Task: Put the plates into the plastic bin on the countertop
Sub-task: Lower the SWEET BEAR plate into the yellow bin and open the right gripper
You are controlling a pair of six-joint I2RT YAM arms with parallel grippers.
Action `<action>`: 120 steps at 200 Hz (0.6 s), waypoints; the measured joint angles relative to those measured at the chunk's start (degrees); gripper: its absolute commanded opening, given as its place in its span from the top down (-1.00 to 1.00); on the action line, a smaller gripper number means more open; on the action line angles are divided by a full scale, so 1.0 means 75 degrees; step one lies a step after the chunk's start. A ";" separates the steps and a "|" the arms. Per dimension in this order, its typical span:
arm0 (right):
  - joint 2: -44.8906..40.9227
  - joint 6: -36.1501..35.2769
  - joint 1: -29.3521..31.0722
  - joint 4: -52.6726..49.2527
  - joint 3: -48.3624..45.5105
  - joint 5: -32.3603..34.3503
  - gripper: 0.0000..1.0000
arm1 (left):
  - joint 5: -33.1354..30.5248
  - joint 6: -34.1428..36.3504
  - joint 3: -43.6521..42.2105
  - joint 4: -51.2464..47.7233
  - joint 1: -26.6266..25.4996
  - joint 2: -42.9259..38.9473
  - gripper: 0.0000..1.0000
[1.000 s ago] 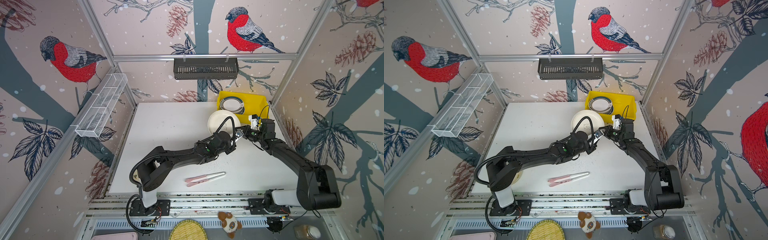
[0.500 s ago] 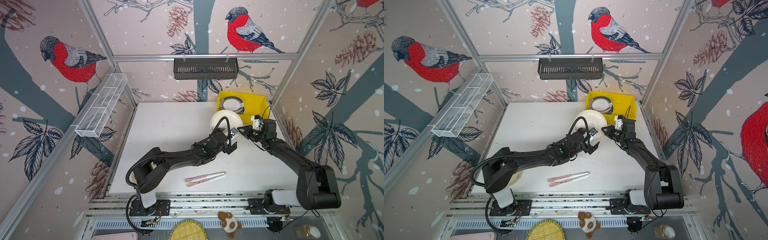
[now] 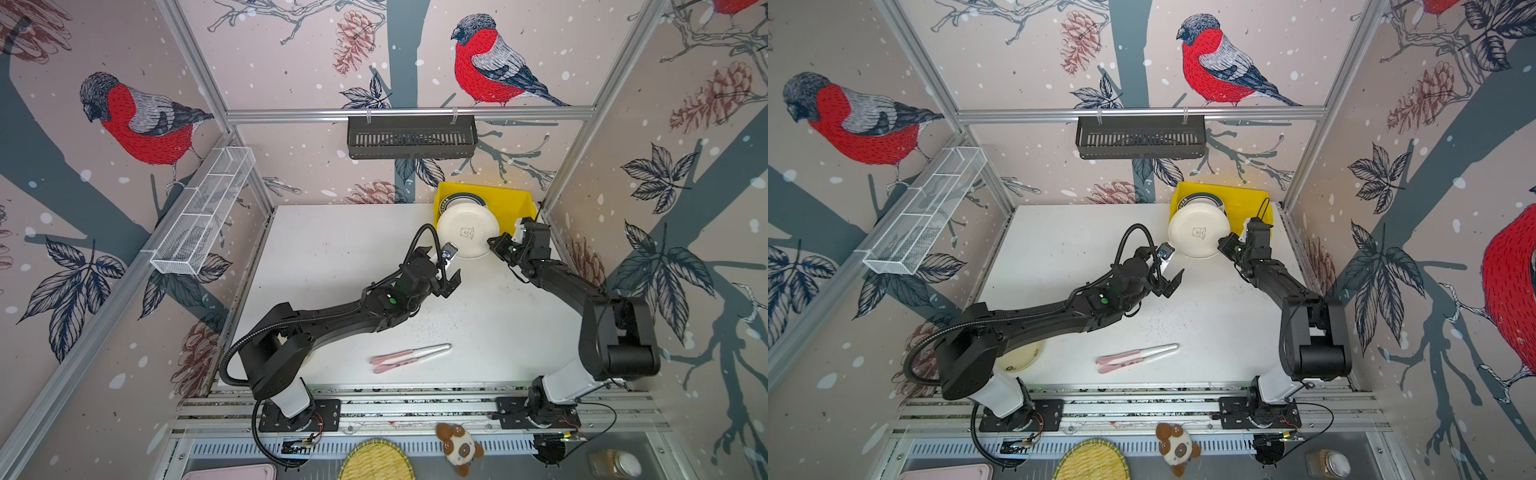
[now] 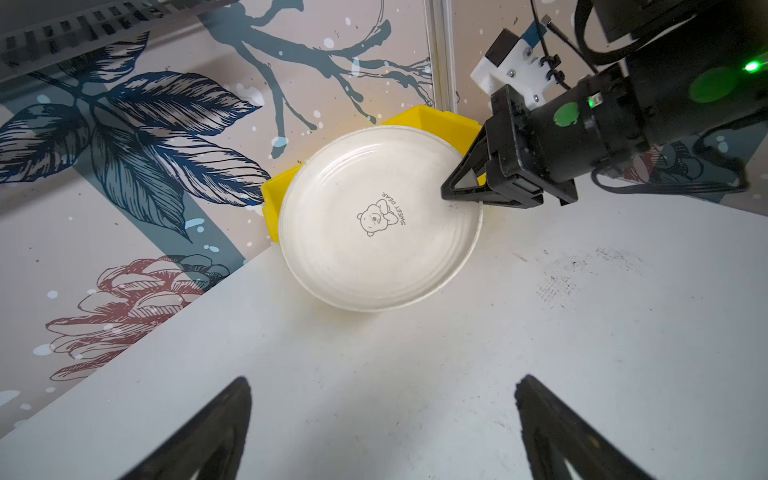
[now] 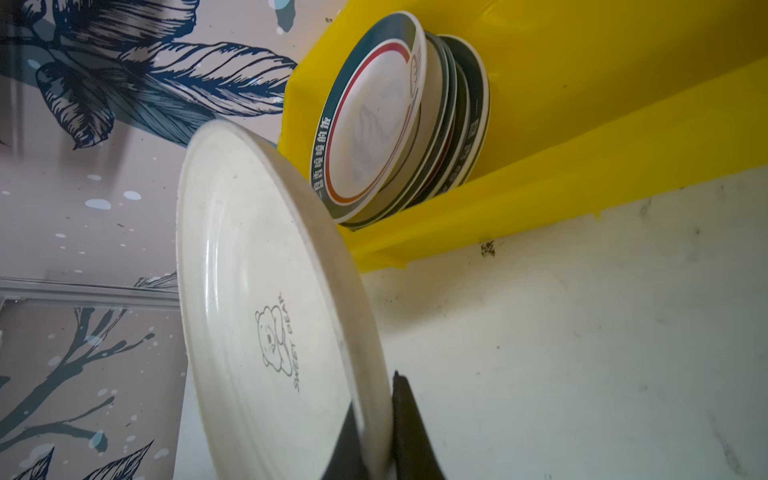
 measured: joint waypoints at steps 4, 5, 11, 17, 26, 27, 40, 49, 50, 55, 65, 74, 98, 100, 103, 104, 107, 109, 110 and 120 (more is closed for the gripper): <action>0.0117 0.0073 -0.0023 0.0006 0.0154 0.0000 1.00 | 0.0061 -0.0038 -0.0032 -0.0006 0.0032 -0.0050 -0.96; 0.0137 0.0082 -0.0026 0.0012 0.0178 0.0000 1.00 | 0.0090 -0.0055 -0.0044 -0.0009 0.0050 -0.0070 -0.96; 0.0291 0.0082 -0.0044 0.0029 0.0402 0.0006 1.00 | 0.0152 -0.0122 -0.0111 -0.0012 0.0122 -0.0169 -0.96; 0.0425 0.0085 -0.0061 0.0073 0.0612 0.0035 1.00 | 0.0137 -0.0166 -0.0184 -0.0012 0.0204 -0.0274 -0.96; 0.0606 0.0082 -0.0090 0.0119 0.0924 0.0090 1.00 | 0.0137 -0.0262 -0.0306 -0.0047 0.0329 -0.0449 -0.96; 0.0638 0.0082 -0.0099 0.0122 0.0976 0.0096 1.00 | 0.0140 -0.0277 -0.0318 -0.0041 0.0338 -0.0460 -0.96; 0.0930 0.0067 -0.0172 0.0152 0.1454 0.0230 1.00 | 0.0102 -0.0356 -0.0545 -0.0006 0.0443 -0.0697 -0.96; 0.1230 -0.0020 -0.0259 0.0055 0.1915 0.0402 1.00 | 0.0117 -0.0358 -0.0679 -0.0006 0.0449 -0.0804 -0.96; 0.1253 -0.0029 -0.0265 0.0052 0.1947 0.0414 1.00 | 0.0117 -0.0361 -0.0688 -0.0006 0.0449 -0.0813 -0.96; 0.1445 -0.0111 -0.0326 0.0026 0.2192 0.0536 1.00 | 0.0140 -0.0370 -0.0766 -0.0009 0.0449 -0.0868 -0.96; 0.1778 -0.0131 -0.0423 -0.0105 0.2597 0.0717 1.00 | 0.0125 -0.0425 -0.0898 -0.0015 0.0449 -0.0950 -0.96; 0.2078 -0.0187 -0.0481 -0.0262 0.2932 0.0839 1.00 | 0.0087 -0.0495 -0.1011 -0.0015 0.0463 -0.1011 -0.96; 0.2789 -0.0364 -0.0396 -0.0790 0.3768 0.1110 1.00 | -0.0085 -0.0536 -0.1207 -0.0020 0.0501 -0.1131 -0.96; 0.2833 -0.0379 -0.0382 -0.0819 0.3821 0.1113 1.00 | -0.0093 -0.0539 -0.1224 -0.0020 0.0507 -0.1145 -0.96; 0.2923 -0.0414 -0.0353 -0.0909 0.3943 0.1139 1.00 | -0.0105 -0.0539 -0.1241 -0.0017 0.0513 -0.1160 -0.96; 0.2938 -0.0420 -0.0347 -0.0927 0.3966 0.1142 1.00 | -0.0114 -0.0539 -0.1250 -0.0017 0.0516 -0.1169 -0.96; 0.3028 -0.0478 -0.0321 -0.1000 0.4086 0.1148 1.00 | -0.0128 -0.0545 -0.1274 -0.0017 0.0522 -0.1186 -0.96; 0.3077 -0.0507 -0.0303 -0.1055 0.4159 0.1163 1.00 | -0.0128 -0.0548 -0.1288 -0.0015 0.0525 -0.1198 -0.96; 0.3095 -0.0510 -0.0297 -0.1072 0.4182 0.1169 1.00 | -0.0131 -0.0554 -0.1297 -0.0015 0.0530 -0.1204 -0.96; 0.3343 -0.0533 -0.0201 -0.1276 0.4535 0.1230 1.00 | -0.0175 -0.0562 -0.1367 -0.0015 0.0568 -0.1259 -0.96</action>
